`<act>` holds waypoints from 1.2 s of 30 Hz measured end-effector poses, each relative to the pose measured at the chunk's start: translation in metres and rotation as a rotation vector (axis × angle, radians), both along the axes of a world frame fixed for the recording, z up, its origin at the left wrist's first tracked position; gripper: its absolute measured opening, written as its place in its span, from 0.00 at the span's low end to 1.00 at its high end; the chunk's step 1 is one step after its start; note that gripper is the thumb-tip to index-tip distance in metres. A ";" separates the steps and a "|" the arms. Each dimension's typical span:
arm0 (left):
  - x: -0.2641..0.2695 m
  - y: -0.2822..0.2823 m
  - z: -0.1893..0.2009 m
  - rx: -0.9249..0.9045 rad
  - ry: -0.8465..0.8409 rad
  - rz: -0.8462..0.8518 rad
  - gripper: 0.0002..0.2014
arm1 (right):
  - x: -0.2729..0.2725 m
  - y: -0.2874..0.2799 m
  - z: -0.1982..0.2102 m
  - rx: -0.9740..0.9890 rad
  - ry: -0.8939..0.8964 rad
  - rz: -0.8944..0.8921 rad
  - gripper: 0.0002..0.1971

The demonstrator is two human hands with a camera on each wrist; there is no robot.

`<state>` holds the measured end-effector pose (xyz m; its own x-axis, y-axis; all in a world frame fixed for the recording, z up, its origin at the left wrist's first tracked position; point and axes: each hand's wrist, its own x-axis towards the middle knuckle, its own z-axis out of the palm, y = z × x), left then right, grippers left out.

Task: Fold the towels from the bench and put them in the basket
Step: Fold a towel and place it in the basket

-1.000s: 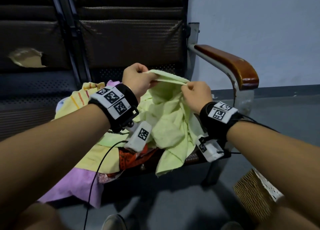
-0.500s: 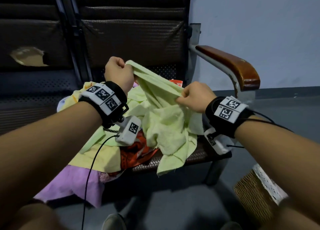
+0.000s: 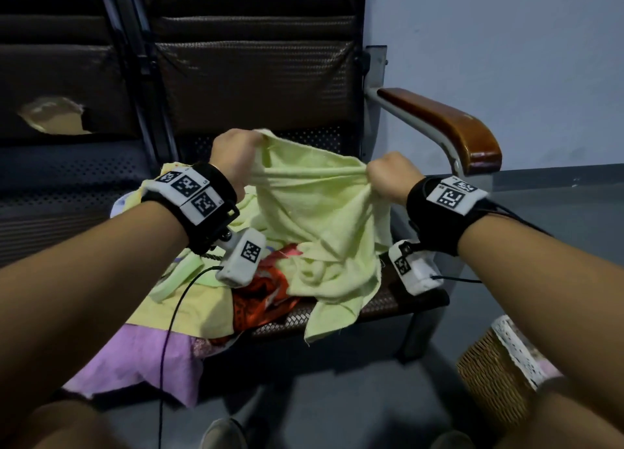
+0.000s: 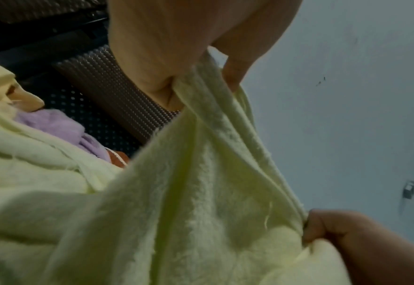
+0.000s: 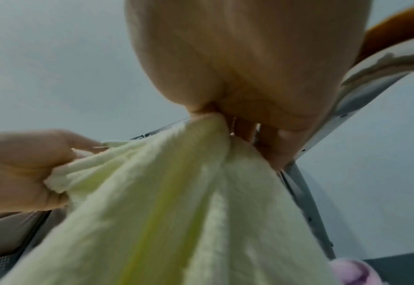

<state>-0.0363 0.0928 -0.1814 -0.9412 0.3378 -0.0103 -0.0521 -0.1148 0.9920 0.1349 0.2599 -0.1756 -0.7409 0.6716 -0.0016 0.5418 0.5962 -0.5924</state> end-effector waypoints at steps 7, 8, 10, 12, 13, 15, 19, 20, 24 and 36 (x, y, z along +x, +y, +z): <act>-0.008 -0.011 -0.020 -0.343 0.278 -0.251 0.19 | 0.008 0.011 -0.007 -0.042 0.211 0.054 0.18; -0.012 -0.012 -0.021 -0.393 0.352 -0.195 0.18 | 0.011 0.013 -0.008 -0.010 0.171 0.109 0.17; -0.018 -0.017 -0.022 -0.425 0.407 -0.044 0.12 | 0.017 0.015 -0.013 0.098 0.037 0.211 0.13; -0.022 -0.022 -0.023 -0.405 0.380 0.033 0.06 | 0.020 0.016 -0.018 0.245 -0.061 0.241 0.10; -0.025 -0.024 -0.024 -0.409 0.359 0.059 0.06 | 0.021 0.017 -0.020 0.295 -0.054 0.245 0.09; -0.028 -0.026 -0.027 -0.423 0.306 0.074 0.07 | 0.023 0.017 -0.020 0.339 0.037 0.245 0.05; -0.028 -0.024 -0.033 -0.301 0.094 0.023 0.13 | 0.024 0.018 -0.018 0.211 0.122 0.253 0.19; -0.027 -0.024 -0.033 -0.260 0.060 0.020 0.15 | 0.025 0.017 -0.018 0.203 0.080 0.276 0.19; -0.027 -0.025 -0.025 -0.127 -0.003 0.048 0.16 | 0.031 0.016 -0.025 0.357 -0.241 0.400 0.10; -0.022 -0.034 -0.022 -0.130 -0.020 0.001 0.12 | 0.041 0.031 -0.036 0.419 0.045 0.214 0.07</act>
<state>-0.0581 0.0586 -0.2035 -0.9407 0.3314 -0.0723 -0.0715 0.0149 0.9973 0.1759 0.2907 -0.2118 -0.8558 0.4398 0.2723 0.3598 0.8843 -0.2974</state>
